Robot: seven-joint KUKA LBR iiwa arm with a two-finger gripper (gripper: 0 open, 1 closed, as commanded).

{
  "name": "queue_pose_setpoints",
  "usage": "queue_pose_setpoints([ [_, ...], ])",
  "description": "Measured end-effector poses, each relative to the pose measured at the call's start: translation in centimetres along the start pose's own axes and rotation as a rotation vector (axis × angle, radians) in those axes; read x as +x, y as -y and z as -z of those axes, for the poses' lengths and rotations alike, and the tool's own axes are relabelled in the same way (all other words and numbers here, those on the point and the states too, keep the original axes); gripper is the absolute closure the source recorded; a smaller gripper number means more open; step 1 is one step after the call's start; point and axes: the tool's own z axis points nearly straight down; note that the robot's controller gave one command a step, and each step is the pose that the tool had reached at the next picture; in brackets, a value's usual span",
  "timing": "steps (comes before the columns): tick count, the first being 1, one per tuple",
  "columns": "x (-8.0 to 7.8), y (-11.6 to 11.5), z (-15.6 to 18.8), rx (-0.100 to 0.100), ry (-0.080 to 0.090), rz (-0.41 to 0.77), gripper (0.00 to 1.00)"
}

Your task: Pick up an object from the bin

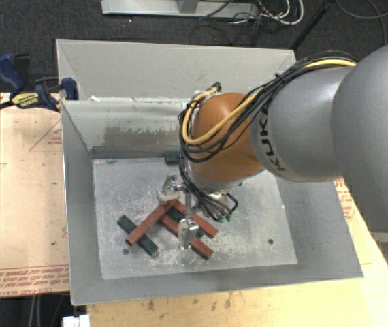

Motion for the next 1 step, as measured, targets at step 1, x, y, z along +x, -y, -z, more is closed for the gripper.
queue_pose_setpoints([
  [1, -0.06, 0.04, 0.03, 0.001, 0.003, 0.0, 0.0],
])
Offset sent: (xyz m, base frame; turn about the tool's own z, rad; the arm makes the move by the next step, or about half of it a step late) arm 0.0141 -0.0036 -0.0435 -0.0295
